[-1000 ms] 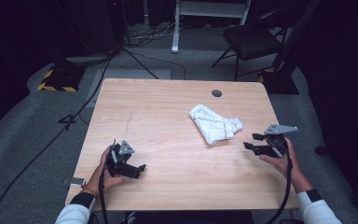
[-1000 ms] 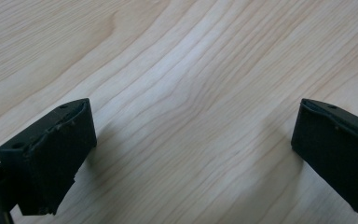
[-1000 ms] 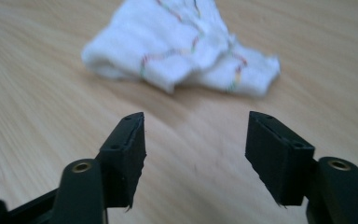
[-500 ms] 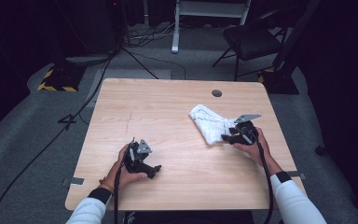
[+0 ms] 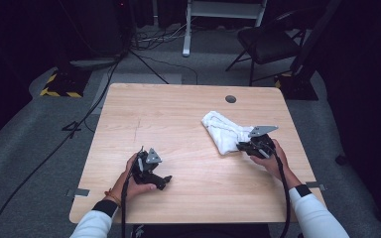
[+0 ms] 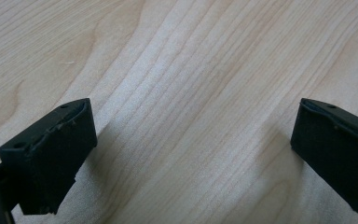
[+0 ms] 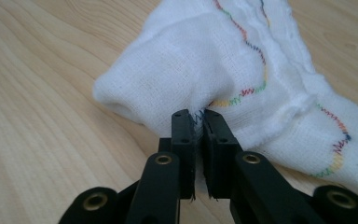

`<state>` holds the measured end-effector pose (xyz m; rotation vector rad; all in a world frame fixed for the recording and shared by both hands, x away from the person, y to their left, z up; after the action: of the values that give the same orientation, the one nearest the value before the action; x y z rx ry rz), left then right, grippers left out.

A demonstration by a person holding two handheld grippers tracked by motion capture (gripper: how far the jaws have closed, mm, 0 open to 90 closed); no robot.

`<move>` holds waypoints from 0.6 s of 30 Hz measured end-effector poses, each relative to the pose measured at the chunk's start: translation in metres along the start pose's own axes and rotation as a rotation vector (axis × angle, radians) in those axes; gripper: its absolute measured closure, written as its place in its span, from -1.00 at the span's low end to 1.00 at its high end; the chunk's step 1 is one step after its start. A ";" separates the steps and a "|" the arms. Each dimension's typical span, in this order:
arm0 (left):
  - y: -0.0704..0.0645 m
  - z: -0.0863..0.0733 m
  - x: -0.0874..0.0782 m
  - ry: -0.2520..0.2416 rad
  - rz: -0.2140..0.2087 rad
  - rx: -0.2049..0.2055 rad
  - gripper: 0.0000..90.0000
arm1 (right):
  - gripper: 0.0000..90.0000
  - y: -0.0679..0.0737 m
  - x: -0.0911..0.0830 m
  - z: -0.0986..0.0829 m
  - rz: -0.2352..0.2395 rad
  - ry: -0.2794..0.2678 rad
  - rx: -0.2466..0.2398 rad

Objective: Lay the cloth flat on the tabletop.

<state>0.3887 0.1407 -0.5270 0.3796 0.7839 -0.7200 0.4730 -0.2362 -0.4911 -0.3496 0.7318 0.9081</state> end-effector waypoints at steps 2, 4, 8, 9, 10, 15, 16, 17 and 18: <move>0.000 0.000 0.000 0.000 -0.004 -0.001 -0.99 | 0.88 0.007 -0.004 0.002 0.031 -0.006 -0.010; 0.000 0.000 0.000 0.000 -0.004 0.003 -0.99 | 0.88 0.010 -0.005 0.002 0.035 -0.003 -0.017; -0.001 -0.001 -0.001 -0.002 -0.002 0.003 -0.99 | 0.89 0.027 -0.006 0.004 0.069 0.004 -0.070; -0.001 -0.001 -0.001 -0.002 -0.005 0.005 -0.99 | 0.89 0.039 -0.005 0.005 0.087 0.018 -0.104; -0.001 -0.001 -0.001 -0.003 -0.005 0.005 -0.99 | 0.89 0.043 -0.004 0.005 0.093 0.023 -0.118; -0.001 -0.001 -0.001 -0.003 -0.003 0.005 -0.99 | 0.90 0.063 -0.008 0.007 0.122 0.015 -0.158; -0.001 -0.001 -0.001 -0.004 -0.002 0.004 -0.99 | 0.90 0.066 -0.009 0.007 0.125 0.014 -0.161; -0.001 -0.001 -0.001 -0.004 -0.002 0.004 -0.99 | 0.90 0.066 -0.009 0.007 0.125 0.014 -0.161; -0.001 -0.001 -0.001 -0.004 -0.002 0.004 -0.99 | 0.90 0.069 -0.010 0.006 0.132 0.010 -0.163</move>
<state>0.3867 0.1412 -0.5271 0.3814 0.7796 -0.7245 0.4152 -0.1981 -0.4784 -0.4539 0.6982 1.0952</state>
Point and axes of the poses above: each handheld gripper's, and its own axes: x roughly forward along the jaws, z roughly out of its top, y roughly to its left, the point moved 3 cm from there along x, roughly forward along the jaws, and after that the axes turned 5 degrees about z, right-handed, at the moved point
